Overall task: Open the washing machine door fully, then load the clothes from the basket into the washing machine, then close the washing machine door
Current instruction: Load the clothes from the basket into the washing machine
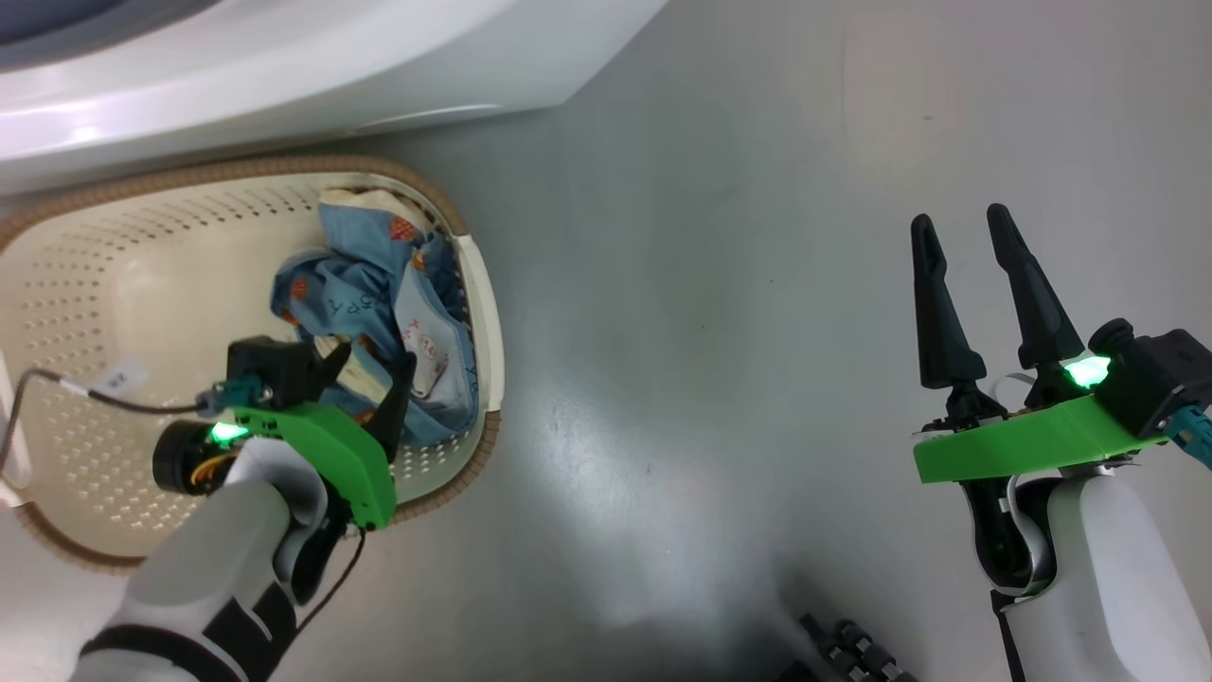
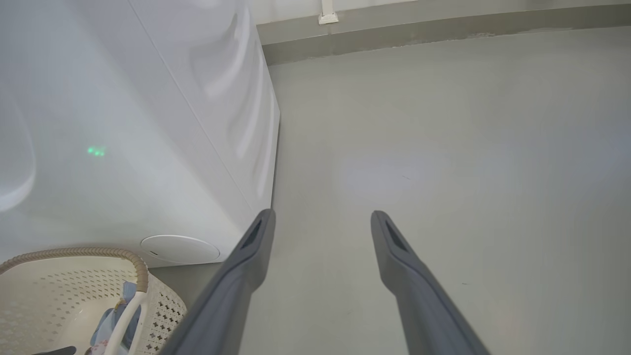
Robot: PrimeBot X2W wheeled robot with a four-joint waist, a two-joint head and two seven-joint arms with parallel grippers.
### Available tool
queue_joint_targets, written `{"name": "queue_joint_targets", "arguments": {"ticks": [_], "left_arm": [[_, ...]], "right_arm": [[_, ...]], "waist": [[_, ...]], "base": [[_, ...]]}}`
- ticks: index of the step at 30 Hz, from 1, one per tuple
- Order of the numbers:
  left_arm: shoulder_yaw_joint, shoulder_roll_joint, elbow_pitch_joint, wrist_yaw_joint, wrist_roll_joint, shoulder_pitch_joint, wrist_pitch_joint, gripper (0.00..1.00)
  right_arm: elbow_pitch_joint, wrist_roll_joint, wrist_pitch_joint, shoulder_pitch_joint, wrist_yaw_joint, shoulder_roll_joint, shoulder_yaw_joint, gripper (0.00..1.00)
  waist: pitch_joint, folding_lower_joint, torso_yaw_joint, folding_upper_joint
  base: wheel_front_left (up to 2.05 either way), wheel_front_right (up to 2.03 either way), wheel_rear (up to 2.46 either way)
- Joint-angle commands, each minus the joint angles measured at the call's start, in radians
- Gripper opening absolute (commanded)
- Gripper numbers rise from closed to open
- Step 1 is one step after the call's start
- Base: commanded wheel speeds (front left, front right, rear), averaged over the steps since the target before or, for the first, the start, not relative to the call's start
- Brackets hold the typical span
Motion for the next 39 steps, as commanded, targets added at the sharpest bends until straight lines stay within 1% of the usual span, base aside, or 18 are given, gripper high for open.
{"name": "queue_joint_targets", "arguments": {"ticks": [1, 6, 12, 21, 28, 29, 30, 32, 39], "left_arm": [[-0.009, 0.034, -0.008, -0.001, -0.033, -0.014, 0.002, 1.0], [-0.123, 0.057, -0.02, -0.001, -0.145, -0.058, 0.013, 1.0], [-0.223, 0.069, 0.016, -0.001, -0.228, -0.113, 0.006, 1.0], [-0.301, 0.056, 0.125, -0.001, -0.307, -0.186, 0.003, 1.0], [-0.345, 0.048, 0.127, -0.001, -0.364, -0.194, 0.028, 1.0], [-0.35, 0.048, 0.122, -0.001, -0.375, -0.194, 0.033, 0.95], [-0.357, 0.049, 0.117, -0.001, -0.383, -0.193, 0.037, 0.5], [-0.37, 0.05, 0.108, -0.001, -0.391, -0.192, 0.04, 0.0], [-0.391, 0.049, 0.086, -0.001, -0.434, -0.186, 0.023, 0.0]], "right_arm": [[-0.023, -0.002, -0.005, 0.007, 0.002, 0.004, 0.023, 1.0], [-0.027, 0.011, -0.005, 0.001, 0.002, 0.004, 0.027, 1.0], [-0.03, 0.016, -0.005, -0.001, 0.002, 0.004, 0.036, 1.0], [-0.037, 0.013, -0.005, -0.006, 0.002, 0.004, 0.054, 1.0], [-0.042, 0.012, -0.005, 0.002, 0.002, 0.004, 0.061, 1.0], [-0.042, 0.012, -0.005, 0.004, 0.002, 0.004, 0.06, 1.0], [-0.042, 0.011, -0.005, 0.006, 0.002, 0.004, 0.06, 1.0], [-0.042, 0.01, -0.005, 0.01, 0.002, 0.004, 0.058, 1.0], [-0.041, 0.002, -0.005, 0.014, 0.002, 0.004, 0.052, 1.0]], "waist": [[0.01, 0.0, -0.007, 0.0], [0.029, 0.0, -0.014, 0.0], [0.047, 0.0, -0.022, 0.0], [0.065, 0.0, -0.034, 0.0], [0.061, 0.0, -0.042, 0.0], [0.06, 0.0, -0.043, 0.0], [0.057, 0.0, -0.044, 0.0], [0.052, 0.0, -0.045, 0.0], [0.021, 0.0, -0.035, 0.0]], "base": [[0.0, 0.0, 0.0], [0.0, 0.0, 0.0], [0.0, 0.0, 0.0], [0.0, 0.0, 0.0], [0.0, 0.0, 0.0], [0.0, 0.0, 0.0], [0.0, 0.0, 0.0], [0.0, 0.0, 0.0], [0.0, 0.0, 0.0]]}}
